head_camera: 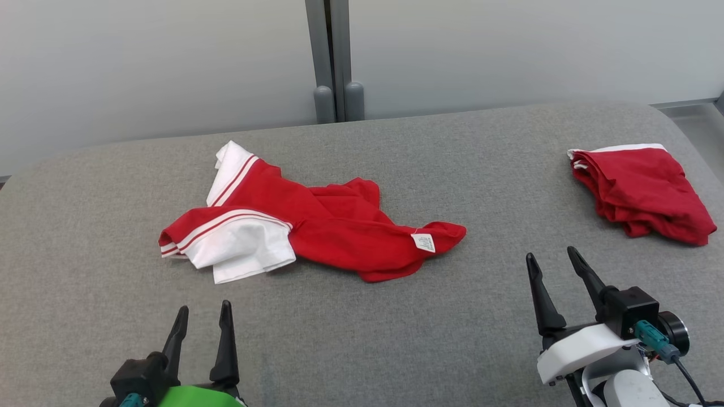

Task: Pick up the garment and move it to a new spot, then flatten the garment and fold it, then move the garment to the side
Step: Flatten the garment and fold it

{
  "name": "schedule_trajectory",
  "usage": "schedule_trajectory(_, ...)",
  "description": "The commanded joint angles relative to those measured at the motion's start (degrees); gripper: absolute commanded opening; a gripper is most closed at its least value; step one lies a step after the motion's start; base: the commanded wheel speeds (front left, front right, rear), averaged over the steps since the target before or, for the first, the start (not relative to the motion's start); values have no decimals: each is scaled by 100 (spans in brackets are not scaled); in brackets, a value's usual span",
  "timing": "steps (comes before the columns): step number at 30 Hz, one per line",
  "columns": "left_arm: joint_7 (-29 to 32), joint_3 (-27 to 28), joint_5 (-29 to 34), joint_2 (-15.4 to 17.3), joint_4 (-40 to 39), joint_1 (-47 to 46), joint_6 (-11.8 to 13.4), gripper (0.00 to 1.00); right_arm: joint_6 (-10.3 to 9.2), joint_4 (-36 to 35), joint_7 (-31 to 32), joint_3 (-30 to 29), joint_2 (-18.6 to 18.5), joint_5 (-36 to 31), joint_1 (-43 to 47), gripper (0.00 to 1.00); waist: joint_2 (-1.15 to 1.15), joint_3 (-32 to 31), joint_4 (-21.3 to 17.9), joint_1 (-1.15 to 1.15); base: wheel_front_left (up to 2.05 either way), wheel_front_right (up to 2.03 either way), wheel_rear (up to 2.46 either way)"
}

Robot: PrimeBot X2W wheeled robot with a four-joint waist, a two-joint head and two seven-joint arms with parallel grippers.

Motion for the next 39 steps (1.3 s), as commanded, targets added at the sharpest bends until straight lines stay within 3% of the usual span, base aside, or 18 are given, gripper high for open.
schedule_trajectory(1,-17,-15,-9,-2,52,-3,-27,100,-9,6,-26,3,-20,27,71,100,0,17,-2,0,0,0,0)
schedule_trajectory(7,200,-172,-198,40,749,-583,-46,100,-9,-34,-26,37,-20,-53,-102,100,0,270,-35,0,0,0,0)
schedule_trajectory(15,914,107,-737,115,2009,-1759,-11,100,-9,-80,-27,142,-20,-121,-420,100,0,822,-273,0,0,0,0)
schedule_trajectory(26,832,359,-904,246,3159,-2732,231,100,-9,-155,-26,33,-21,-146,-701,100,0,1356,-568,0,0,0,0)
schedule_trajectory(31,862,326,-942,227,3605,-2947,218,100,-9,-188,-26,-11,-19,-141,-746,100,0,1431,-583,0,0,0,0)
schedule_trajectory(32,850,316,-945,216,3680,-2982,226,83,-9,-190,-26,-17,-19,-146,-744,100,0,1436,-582,0,0,0,0)
schedule_trajectory(33,869,286,-947,201,3766,-2998,223,43,-9,-190,-26,-21,-19,-154,-746,100,0,1442,-580,0,0,0,0)
schedule_trajectory(34,864,252,-934,184,3823,-3011,206,13,-9,-191,-26,-22,-19,-159,-756,100,0,1444,-577,0,0,0,0)
schedule_trajectory(35,835,215,-927,156,3880,-3022,185,0,-9,-194,-26,-20,-19,-161,-768,100,0,1445,-569,0,0,0,0)
schedule_trajectory(39,588,134,-914,136,3893,-3017,117,0,-9,-194,-26,-50,-20,-189,-781,100,0,1421,-487,0,0,0,0)
